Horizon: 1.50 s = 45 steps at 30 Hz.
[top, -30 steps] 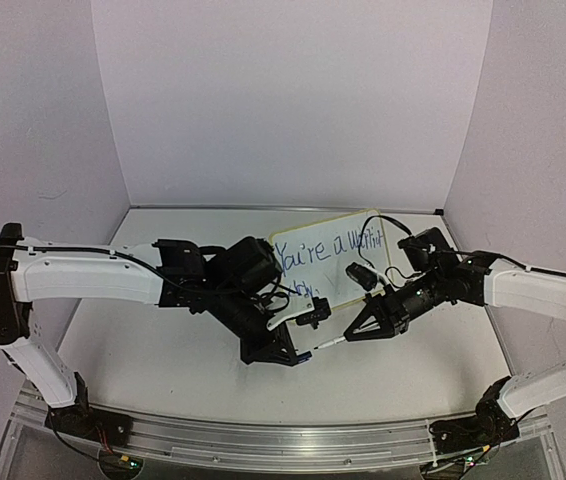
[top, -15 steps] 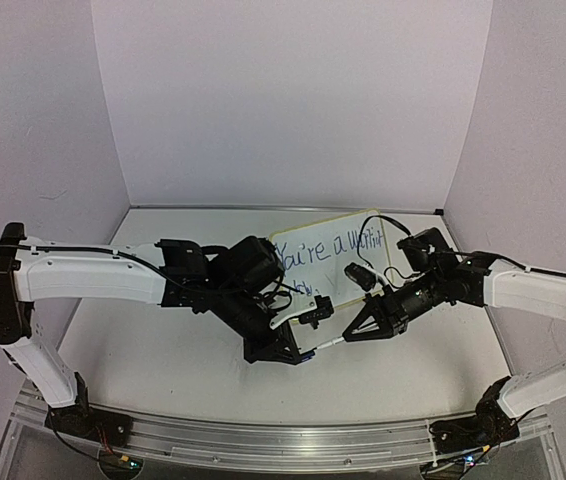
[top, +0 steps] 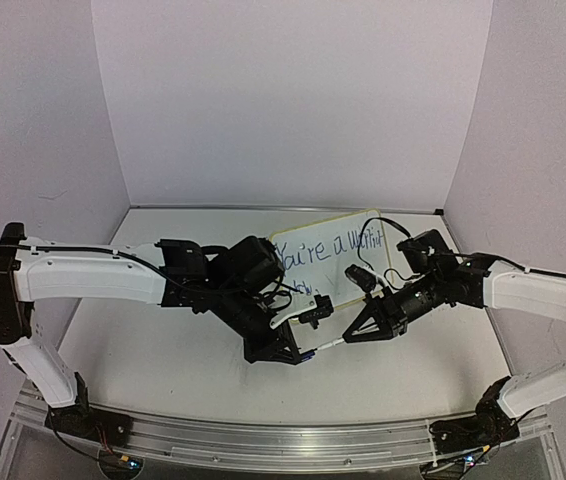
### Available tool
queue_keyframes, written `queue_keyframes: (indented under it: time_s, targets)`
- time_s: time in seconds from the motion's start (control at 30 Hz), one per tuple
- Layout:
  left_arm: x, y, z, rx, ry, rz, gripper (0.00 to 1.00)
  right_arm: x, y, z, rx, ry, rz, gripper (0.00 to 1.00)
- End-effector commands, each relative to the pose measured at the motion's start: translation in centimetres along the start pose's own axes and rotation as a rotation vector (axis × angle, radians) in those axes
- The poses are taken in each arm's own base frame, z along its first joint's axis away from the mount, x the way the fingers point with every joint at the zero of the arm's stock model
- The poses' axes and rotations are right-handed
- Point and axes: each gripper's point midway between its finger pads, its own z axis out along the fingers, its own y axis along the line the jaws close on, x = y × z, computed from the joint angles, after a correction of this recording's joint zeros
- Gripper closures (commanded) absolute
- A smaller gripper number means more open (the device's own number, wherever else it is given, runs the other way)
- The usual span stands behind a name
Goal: Write a sentence on the whiteboard
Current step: Insert the whiteboard marker without the cap into the pen cap.
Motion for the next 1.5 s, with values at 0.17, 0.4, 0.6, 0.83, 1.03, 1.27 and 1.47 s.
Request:
queue_keyframes:
  time_s: [0.17,0.4,0.6,0.83,1.03,1.27,1.47]
  targets:
    - [-1.5,-0.5,-1.0,0.001,-0.048,0.016,1.0,0.0,0.7,0.0,-0.018,0.0,-0.027,1.0]
    - [-1.8,-0.4,-0.8,0.0,-0.052,0.018,1.0,0.3,0.5,0.2,-0.026,0.011,-0.023,1.0]
    - [-1.8,-0.4,-0.6,0.003,-0.045,0.018,1.0,0.3,0.8,0.3,-0.032,0.018,-0.029,1.0]
    - [-1.8,-0.2,-0.6,0.0,-0.043,0.02,1.0,0.4,0.9,0.5,-0.037,0.026,-0.031,1.0]
    - [-1.9,-0.3,-0.5,0.002,-0.042,0.022,1.0,0.6,0.7,0.8,-0.039,0.041,-0.029,1.0]
    - [-2.4,-0.4,-0.6,0.005,-0.05,0.037,1.0,0.6,0.7,1.1,-0.036,0.049,-0.03,1.0]
    - [-2.8,-0.6,-0.7,0.018,-0.057,0.051,1.0,0.4,0.5,1.3,-0.033,0.052,-0.033,1.0]
